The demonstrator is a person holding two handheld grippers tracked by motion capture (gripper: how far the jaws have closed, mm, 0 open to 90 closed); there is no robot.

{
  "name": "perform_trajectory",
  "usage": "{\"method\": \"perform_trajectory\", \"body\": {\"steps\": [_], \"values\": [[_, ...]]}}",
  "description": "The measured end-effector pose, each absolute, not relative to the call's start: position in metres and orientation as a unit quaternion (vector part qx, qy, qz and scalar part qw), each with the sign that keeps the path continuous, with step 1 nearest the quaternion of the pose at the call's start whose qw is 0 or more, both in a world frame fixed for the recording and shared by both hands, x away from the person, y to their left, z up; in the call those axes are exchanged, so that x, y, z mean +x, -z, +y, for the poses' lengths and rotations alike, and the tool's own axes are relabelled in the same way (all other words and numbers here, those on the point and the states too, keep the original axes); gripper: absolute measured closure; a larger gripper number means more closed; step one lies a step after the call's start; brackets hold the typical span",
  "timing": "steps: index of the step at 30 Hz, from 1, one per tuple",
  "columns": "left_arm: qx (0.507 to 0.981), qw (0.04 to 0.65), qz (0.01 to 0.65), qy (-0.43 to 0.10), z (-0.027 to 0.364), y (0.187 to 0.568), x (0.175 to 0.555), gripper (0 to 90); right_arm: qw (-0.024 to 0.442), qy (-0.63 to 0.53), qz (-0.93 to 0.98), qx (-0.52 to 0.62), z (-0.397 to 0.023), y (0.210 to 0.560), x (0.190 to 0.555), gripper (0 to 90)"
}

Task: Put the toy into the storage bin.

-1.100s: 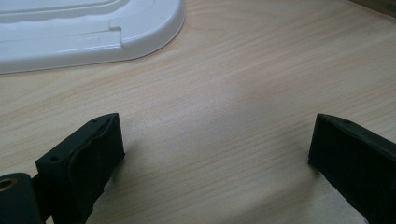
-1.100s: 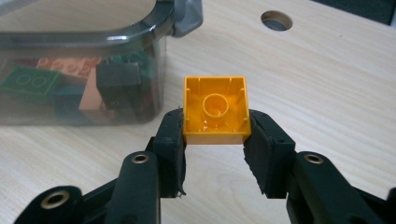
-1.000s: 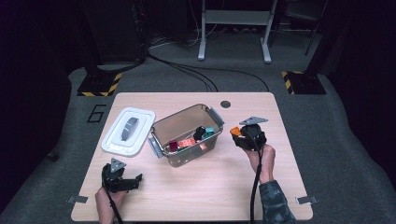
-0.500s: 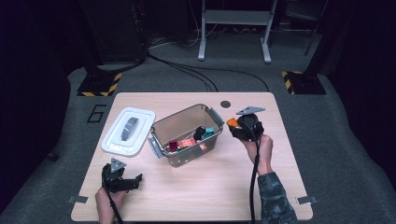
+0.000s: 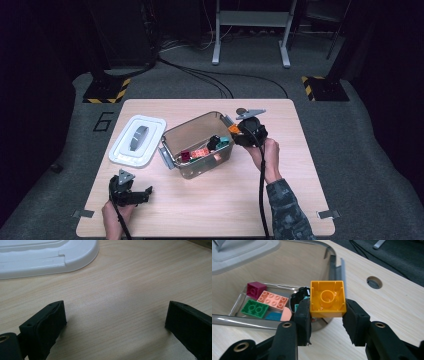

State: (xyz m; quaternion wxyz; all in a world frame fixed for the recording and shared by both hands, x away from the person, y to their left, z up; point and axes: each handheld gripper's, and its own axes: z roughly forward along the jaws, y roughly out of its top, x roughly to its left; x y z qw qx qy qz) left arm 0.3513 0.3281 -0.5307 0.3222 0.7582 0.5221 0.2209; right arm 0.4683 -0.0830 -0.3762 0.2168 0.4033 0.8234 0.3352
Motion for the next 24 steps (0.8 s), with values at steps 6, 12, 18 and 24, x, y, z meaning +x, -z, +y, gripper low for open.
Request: {"method": "perform_trajectory", "body": {"steps": [6,12,18,24], "values": [[0.758,0.322,0.522,-0.221,0.328,0.531,0.351,3.1,0.209,-0.322,0.836,0.392,-0.071,0.379,0.470,58.6],[0.758,0.322,0.522,-0.221,0.328,0.531,0.351,3.1,0.209,-0.313,0.842,0.386,-0.069,0.380,0.470,58.0],[0.758,0.323,0.522,-0.222,0.328,0.531,0.351,3.1,0.208,-0.310,0.842,0.390,-0.069,0.379,0.469,53.1],[0.758,0.322,0.522,-0.221,0.328,0.531,0.351,3.1,0.212,-0.321,0.832,0.400,-0.074,0.377,0.460,38.6]]}}
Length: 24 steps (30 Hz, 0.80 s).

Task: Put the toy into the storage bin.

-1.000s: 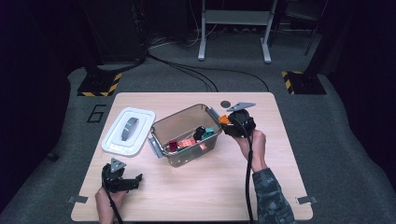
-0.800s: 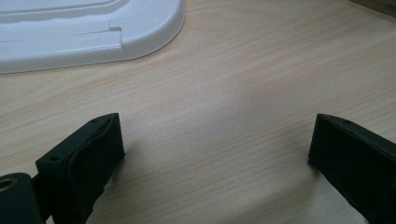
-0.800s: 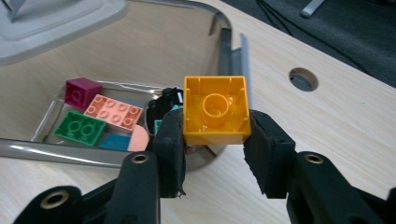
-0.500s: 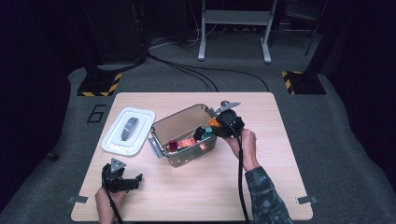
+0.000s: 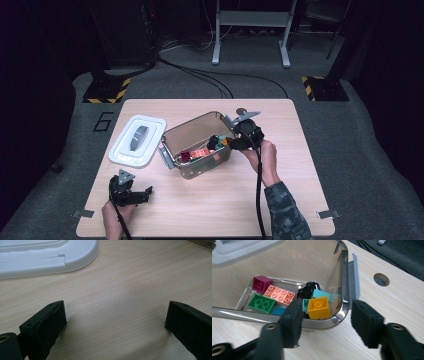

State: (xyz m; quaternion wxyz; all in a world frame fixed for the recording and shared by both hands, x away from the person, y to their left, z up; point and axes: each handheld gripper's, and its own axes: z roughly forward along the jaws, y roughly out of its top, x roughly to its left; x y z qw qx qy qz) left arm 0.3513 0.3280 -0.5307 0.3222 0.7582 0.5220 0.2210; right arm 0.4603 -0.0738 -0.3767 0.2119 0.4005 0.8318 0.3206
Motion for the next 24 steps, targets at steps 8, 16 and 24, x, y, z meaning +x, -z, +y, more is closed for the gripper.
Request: {"method": "perform_trajectory", "body": {"steps": [8,16,24], "values": [[0.758,0.322,0.522,-0.221,0.328,0.531,0.351,3.1,0.221,-0.348,0.812,0.414,-0.091,0.377,0.446,19.0],[0.758,0.322,0.522,-0.221,0.328,0.531,0.351,3.0,0.222,-0.358,0.801,0.425,-0.118,0.398,0.434,14.0],[0.758,0.322,0.522,-0.221,0.328,0.531,0.351,3.0,0.208,-0.354,0.792,0.451,-0.137,0.432,0.426,11.8]]}}
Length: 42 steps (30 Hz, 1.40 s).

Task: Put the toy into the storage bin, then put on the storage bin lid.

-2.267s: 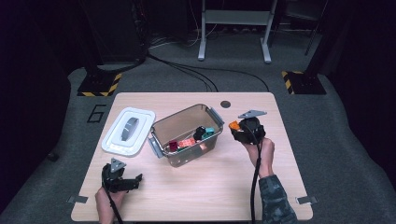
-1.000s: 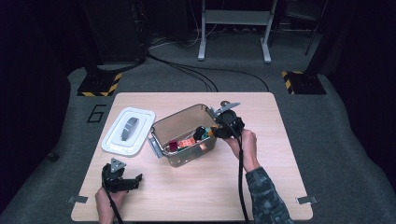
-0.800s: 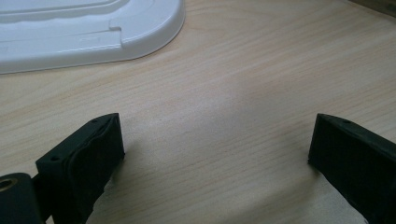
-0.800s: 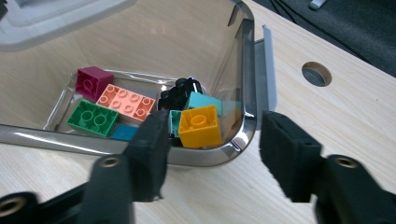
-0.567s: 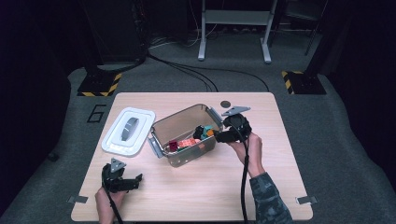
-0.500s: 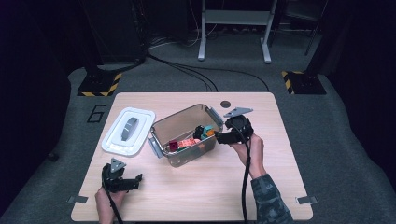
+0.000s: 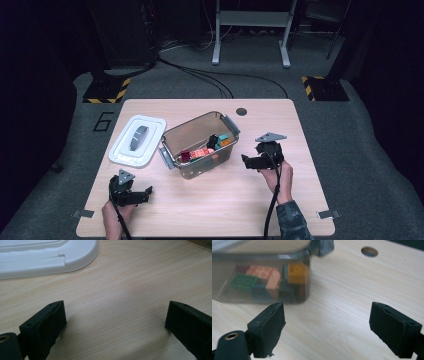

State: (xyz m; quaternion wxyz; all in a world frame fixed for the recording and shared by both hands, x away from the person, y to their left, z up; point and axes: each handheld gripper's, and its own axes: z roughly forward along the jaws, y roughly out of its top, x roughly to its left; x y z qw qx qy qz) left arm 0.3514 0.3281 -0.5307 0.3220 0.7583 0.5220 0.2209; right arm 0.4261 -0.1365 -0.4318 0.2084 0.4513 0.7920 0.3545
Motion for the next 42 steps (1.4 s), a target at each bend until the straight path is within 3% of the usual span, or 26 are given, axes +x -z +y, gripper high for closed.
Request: {"method": "perform_trajectory", "body": {"steps": [12,20,42], "values": [[0.758,0.322,0.522,-0.221,0.328,0.531,0.351,3.0,0.180,-0.332,0.789,0.486,-0.152,0.492,0.420,1.5],[0.761,0.320,0.519,-0.222,0.329,0.530,0.352,3.0,0.176,-0.324,0.776,0.512,-0.163,0.514,0.417,0.2],[0.760,0.333,0.509,-0.228,0.331,0.526,0.352,5.9,0.208,-0.329,0.777,0.495,-0.172,0.529,0.414,0.0]]}}
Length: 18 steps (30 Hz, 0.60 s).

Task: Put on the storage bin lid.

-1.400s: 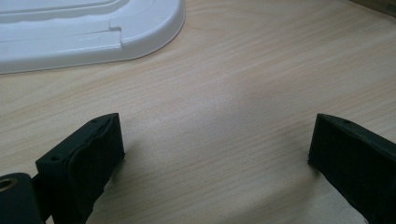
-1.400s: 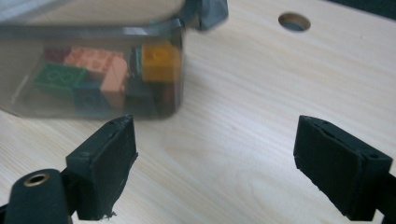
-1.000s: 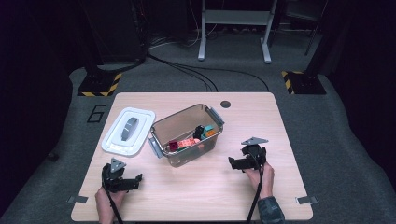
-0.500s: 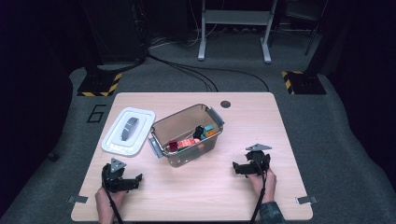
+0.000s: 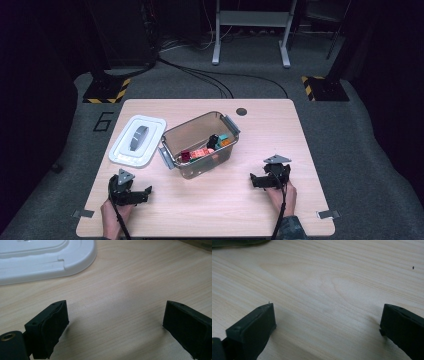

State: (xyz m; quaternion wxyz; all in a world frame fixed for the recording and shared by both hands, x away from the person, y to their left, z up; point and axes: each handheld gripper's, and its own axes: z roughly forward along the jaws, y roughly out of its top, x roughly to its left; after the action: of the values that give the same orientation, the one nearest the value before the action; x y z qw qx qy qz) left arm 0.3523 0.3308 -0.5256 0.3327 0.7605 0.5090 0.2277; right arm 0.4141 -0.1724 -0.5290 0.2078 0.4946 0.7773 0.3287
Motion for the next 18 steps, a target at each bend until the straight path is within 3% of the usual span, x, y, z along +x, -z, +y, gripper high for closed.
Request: {"method": "perform_trajectory", "body": {"steps": [18], "values": [[0.745,0.367,0.517,-0.207,0.369,0.479,0.410,4.3,0.206,-0.329,0.777,0.496,-0.172,0.529,0.414,0.0]]}}
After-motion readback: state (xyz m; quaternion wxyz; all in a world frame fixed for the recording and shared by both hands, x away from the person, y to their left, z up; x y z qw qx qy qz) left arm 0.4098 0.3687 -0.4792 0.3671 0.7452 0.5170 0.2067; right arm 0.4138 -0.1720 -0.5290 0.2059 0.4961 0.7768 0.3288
